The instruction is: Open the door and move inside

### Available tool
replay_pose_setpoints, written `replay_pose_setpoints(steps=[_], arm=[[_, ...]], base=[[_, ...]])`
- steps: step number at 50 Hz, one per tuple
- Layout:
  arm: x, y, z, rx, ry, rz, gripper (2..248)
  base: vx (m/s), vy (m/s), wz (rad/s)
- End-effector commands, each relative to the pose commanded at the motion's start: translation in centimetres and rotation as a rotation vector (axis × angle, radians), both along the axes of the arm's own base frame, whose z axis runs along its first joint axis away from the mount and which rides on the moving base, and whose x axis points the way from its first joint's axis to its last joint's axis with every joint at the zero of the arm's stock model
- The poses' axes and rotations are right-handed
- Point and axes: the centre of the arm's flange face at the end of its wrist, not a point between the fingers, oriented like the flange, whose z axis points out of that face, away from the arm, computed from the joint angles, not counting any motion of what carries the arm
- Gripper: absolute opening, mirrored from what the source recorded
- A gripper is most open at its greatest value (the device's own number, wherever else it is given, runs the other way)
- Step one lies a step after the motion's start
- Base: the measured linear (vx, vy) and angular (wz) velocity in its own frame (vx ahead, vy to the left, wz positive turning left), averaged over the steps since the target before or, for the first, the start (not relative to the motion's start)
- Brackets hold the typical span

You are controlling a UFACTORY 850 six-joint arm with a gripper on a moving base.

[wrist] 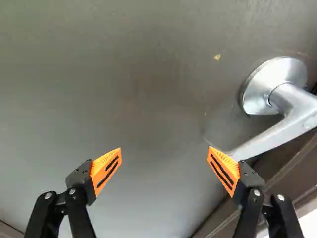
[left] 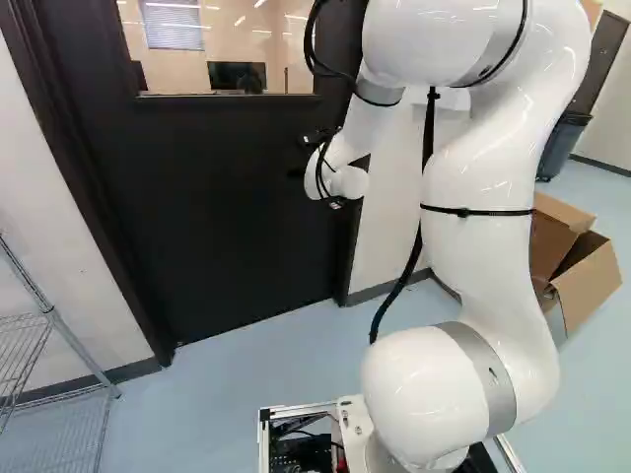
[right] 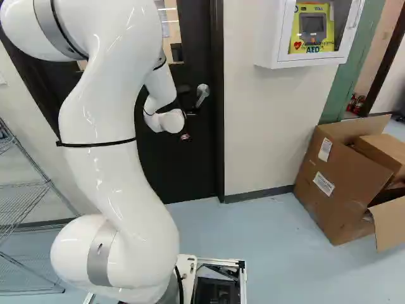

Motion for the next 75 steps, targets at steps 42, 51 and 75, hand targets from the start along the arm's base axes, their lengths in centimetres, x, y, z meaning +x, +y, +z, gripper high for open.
replay_pose_setpoints(steps=[42,51,75], arm=[[3.9,-0.9,-2.9,-0.013,0.017,0.003,247],[5.1,-1.1,-3.1,-0.019,0.008,0.01,247],[8.6,-1.3,-3.7,-0.024,-0.02,0.013,247]], base=[[0.0,0.0,0.0],[0.0,0.0,0.0],[0.0,0.0,0.0]])
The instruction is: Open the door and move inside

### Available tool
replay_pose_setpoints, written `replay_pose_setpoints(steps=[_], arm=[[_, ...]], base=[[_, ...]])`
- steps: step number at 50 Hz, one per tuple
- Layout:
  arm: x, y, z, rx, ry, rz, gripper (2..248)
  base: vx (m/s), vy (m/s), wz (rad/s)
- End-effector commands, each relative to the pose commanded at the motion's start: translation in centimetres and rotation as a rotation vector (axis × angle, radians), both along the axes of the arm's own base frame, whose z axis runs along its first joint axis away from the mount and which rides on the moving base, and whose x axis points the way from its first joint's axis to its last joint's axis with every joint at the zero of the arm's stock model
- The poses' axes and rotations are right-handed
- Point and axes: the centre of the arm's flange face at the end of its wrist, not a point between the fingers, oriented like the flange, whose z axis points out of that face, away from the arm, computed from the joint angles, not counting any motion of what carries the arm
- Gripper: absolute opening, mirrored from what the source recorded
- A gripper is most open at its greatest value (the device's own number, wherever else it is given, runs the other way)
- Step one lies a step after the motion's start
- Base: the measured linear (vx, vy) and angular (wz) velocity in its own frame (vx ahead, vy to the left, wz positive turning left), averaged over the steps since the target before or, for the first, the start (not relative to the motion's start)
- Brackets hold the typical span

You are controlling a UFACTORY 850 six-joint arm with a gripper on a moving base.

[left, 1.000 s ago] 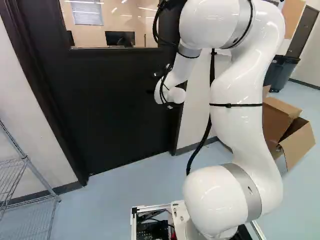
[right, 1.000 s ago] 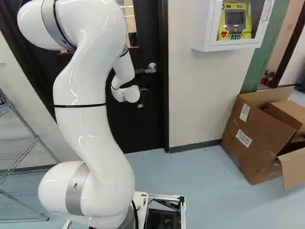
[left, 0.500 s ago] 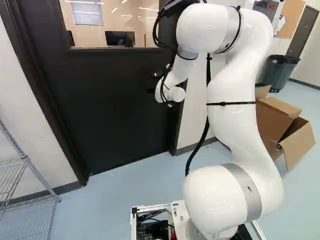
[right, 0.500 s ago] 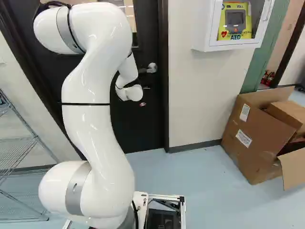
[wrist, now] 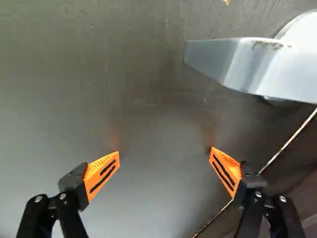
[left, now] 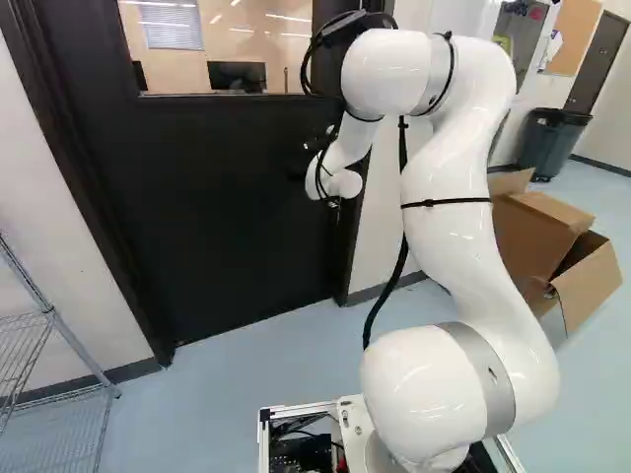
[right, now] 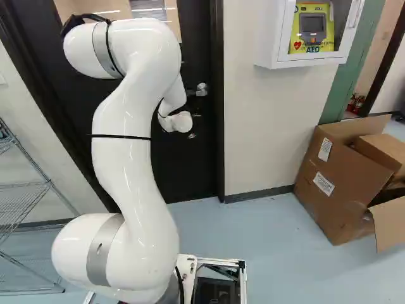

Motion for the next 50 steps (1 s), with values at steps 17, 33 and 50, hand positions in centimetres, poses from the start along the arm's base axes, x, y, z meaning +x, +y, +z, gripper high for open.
replay_pose_setpoints(steps=[17,33,50], arm=[[2.8,0.0,-0.5,0.001,-0.025,-0.001,247],[5.9,0.5,-1.2,0.002,-0.054,0.005,247],[9.2,2.1,-2.0,0.004,-0.091,0.025,247]], base=[[0.0,0.0,0.0],[0.0,0.0,0.0],[0.0,0.0,0.0]])
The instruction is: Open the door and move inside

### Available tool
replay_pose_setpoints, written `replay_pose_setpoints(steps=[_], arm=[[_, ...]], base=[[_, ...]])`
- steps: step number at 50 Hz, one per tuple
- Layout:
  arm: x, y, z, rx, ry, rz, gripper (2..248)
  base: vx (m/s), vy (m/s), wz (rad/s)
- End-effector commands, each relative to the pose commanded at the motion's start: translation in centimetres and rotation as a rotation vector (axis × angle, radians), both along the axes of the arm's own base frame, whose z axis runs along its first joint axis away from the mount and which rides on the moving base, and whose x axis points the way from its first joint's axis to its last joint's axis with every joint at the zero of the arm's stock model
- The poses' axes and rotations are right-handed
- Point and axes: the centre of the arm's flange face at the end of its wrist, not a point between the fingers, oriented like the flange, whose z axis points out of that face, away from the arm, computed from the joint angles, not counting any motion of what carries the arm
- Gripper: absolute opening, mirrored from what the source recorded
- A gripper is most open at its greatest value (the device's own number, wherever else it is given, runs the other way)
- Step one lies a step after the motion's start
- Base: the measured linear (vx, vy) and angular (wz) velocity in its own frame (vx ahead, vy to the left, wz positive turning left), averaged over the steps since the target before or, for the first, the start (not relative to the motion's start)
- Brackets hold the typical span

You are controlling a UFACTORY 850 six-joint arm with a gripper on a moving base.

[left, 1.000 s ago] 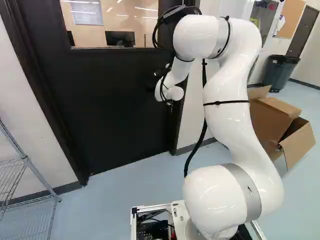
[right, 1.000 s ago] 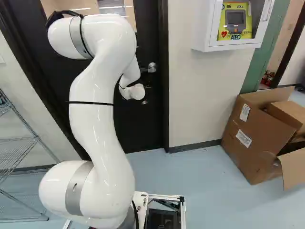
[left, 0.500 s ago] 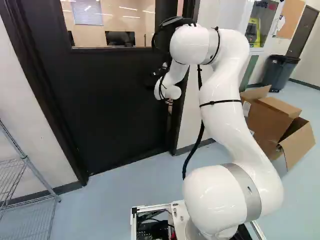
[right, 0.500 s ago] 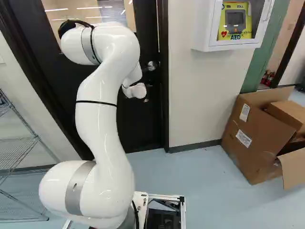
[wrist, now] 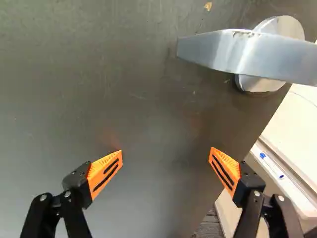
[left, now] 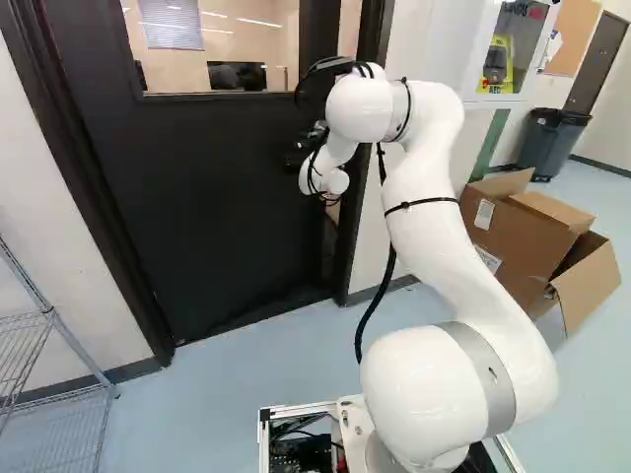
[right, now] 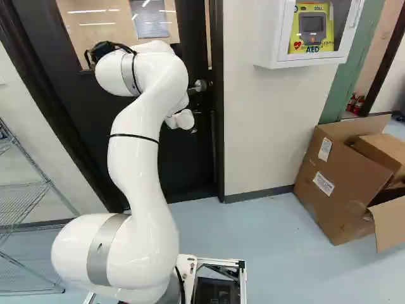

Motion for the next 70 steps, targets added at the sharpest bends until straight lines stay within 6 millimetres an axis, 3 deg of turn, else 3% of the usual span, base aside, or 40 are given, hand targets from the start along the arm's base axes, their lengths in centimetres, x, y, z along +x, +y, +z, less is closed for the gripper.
replay_pose_setpoints(steps=[16,29,46,70], arm=[[2.9,1.5,-0.8,0.002,-0.036,0.018,247],[3.1,1.8,-0.9,0.002,-0.04,0.021,247],[0.7,2.1,-0.2,0.012,-0.009,0.012,247],[-3.5,4.3,0.8,0.012,0.035,0.042,247]], base=[[0.0,0.0,0.0],[0.0,0.0,0.0],[0.0,0.0,0.0],[0.0,0.0,0.0]])
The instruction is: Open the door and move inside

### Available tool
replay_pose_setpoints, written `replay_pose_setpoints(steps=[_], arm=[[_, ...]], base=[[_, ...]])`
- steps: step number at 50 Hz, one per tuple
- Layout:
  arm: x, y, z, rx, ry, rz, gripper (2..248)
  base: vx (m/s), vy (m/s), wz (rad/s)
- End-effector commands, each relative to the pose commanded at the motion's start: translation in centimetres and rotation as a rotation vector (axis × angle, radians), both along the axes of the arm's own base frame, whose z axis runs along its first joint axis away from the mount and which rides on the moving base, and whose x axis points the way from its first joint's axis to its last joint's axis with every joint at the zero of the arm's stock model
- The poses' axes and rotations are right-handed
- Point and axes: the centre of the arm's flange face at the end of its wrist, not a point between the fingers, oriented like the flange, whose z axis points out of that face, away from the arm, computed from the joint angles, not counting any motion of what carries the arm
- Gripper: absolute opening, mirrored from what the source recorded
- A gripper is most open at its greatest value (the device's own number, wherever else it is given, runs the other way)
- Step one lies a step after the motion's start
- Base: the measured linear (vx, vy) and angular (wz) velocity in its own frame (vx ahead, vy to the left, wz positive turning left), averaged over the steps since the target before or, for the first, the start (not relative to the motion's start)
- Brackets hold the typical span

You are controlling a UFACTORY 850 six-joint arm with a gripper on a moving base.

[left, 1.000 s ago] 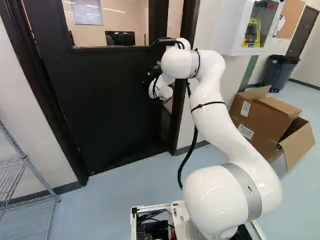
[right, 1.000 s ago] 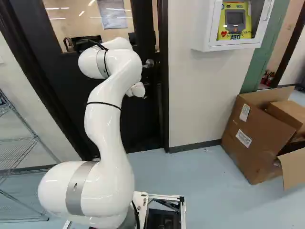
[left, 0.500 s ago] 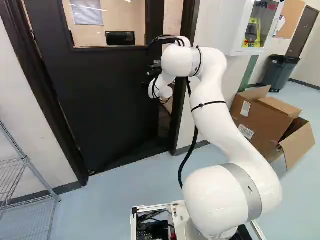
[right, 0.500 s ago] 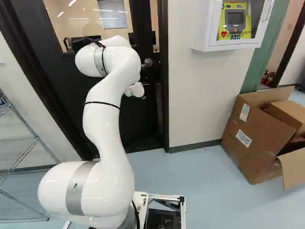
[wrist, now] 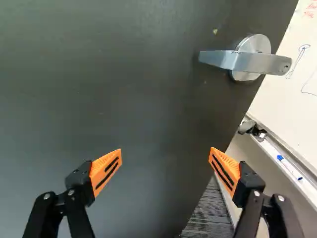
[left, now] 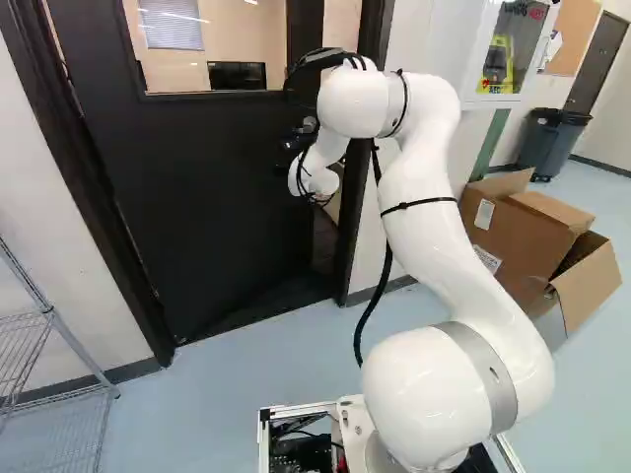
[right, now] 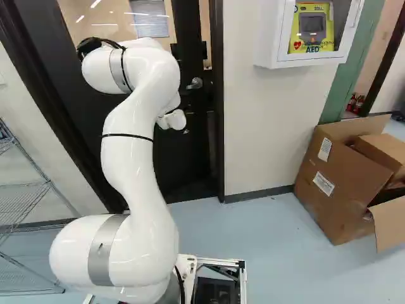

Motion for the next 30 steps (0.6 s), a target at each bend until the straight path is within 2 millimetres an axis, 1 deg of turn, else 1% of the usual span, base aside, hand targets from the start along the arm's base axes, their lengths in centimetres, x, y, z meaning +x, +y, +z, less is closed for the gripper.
replay_pose_setpoints(steps=[19,24,30], arm=[[-2.6,2.5,0.5,-0.003,0.021,0.041,247],[-3.0,3.3,0.5,-0.003,0.024,0.053,247],[-3.0,4.3,0.5,-0.003,0.022,0.067,247]], base=[[0.0,0.0,0.0],[0.0,0.0,0.0],[0.0,0.0,0.0]])
